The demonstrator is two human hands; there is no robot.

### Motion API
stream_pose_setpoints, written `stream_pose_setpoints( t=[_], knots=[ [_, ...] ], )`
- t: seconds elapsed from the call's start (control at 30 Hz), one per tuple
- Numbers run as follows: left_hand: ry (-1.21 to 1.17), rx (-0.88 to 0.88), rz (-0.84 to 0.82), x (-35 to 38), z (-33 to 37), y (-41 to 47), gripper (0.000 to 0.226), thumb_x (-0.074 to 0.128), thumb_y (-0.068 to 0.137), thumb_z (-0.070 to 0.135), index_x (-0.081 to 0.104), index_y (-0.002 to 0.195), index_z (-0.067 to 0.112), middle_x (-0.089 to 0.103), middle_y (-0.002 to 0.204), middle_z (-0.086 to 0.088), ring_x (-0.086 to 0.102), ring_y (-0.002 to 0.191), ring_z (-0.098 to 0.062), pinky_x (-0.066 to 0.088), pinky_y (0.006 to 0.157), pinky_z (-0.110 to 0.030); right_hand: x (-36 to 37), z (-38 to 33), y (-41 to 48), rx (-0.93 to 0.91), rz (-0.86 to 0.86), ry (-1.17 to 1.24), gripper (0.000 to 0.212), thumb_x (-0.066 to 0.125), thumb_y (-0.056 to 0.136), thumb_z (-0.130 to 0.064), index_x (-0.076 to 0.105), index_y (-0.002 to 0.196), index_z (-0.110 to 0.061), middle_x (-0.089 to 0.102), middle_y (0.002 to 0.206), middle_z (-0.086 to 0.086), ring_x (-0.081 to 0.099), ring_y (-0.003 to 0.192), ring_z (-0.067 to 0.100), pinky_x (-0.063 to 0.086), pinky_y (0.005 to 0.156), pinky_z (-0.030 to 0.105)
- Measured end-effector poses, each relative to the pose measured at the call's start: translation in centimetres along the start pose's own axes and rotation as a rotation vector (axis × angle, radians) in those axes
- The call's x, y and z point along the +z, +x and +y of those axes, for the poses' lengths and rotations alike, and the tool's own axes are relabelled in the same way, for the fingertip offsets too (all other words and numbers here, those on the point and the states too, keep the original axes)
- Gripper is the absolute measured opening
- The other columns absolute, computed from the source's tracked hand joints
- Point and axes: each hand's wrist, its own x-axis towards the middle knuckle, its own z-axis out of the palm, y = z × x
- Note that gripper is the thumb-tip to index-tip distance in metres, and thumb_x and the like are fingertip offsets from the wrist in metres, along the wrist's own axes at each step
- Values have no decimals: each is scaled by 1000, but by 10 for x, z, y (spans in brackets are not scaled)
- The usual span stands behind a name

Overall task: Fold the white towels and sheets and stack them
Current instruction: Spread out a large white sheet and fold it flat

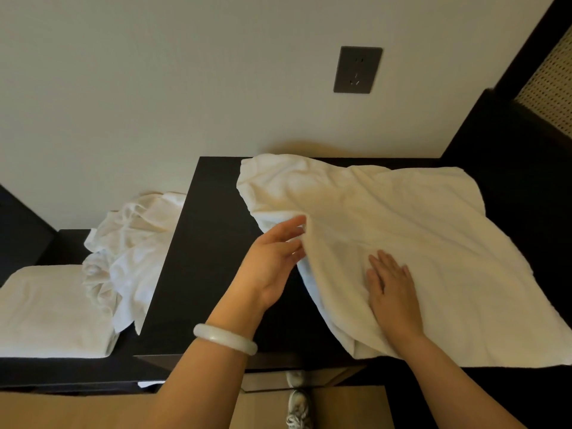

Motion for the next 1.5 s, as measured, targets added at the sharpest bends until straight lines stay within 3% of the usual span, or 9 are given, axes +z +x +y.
stream_pose_setpoints(
  t=[0.4,0.5,0.67,0.77,0.97,1.13,1.2,1.33,1.5],
  knots=[
    [1617,258,-82,21,-53,64,102,76,79,47,12,156,25,-4,164,1,10,145,-26,20,118,-50,-11,-3,-1,89,43,405,35,38,107,-23,56,137,-16,49,147,-4,39,138,9,11,123,29],
    [1762,322,145,25,-61,61,102,71,71,67,21,149,25,21,149,-13,32,127,-31,36,107,-42,-11,-2,-1,142,56,500,35,35,107,-24,56,136,-23,50,146,-7,34,139,5,12,124,30],
    [1463,326,195,7,-55,51,68,81,77,36,39,121,4,34,114,-7,47,99,-24,46,92,-29,-9,-5,-4,127,47,556,38,36,90,-56,54,121,-45,47,142,-18,26,114,-35,12,123,30],
    [1352,297,91,-3,-46,51,37,66,82,2,41,109,6,31,113,-5,49,89,-26,48,78,-26,-8,-6,-4,164,35,569,29,32,87,-53,49,110,-59,43,141,-24,21,132,-19,11,123,32],
    [1459,229,182,7,-59,62,57,70,85,36,47,134,17,41,123,-6,44,111,-29,43,90,-36,-10,-3,-1,153,49,562,50,26,79,-59,55,119,-51,47,141,-23,31,139,4,19,122,40],
    [1311,309,69,12,-49,68,29,67,90,30,63,117,19,49,113,-3,53,100,-24,45,90,-36,-13,-11,1,261,56,682,32,33,91,-55,55,93,-78,51,103,-55,37,114,-26,17,122,34],
    [1183,287,49,13,-37,65,10,63,92,22,65,100,15,57,102,-7,58,89,-25,46,80,-28,-14,-9,2,257,51,707,36,37,100,-44,62,96,-69,56,111,-47,40,117,-23,18,122,34],
    [730,127,198,4,1,48,6,54,84,15,55,85,9,62,92,-21,62,91,-36,51,90,-54,-11,1,1,184,42,575,32,41,104,-39,62,128,-33,51,144,-15,34,141,11,15,122,29],
    [809,177,211,-13,49,22,10,49,90,8,57,92,2,60,99,-21,56,95,-42,52,86,-52,-9,-1,1,198,36,570,39,45,102,-40,61,134,-24,49,145,-16,31,142,6,10,118,17]
  ],
)
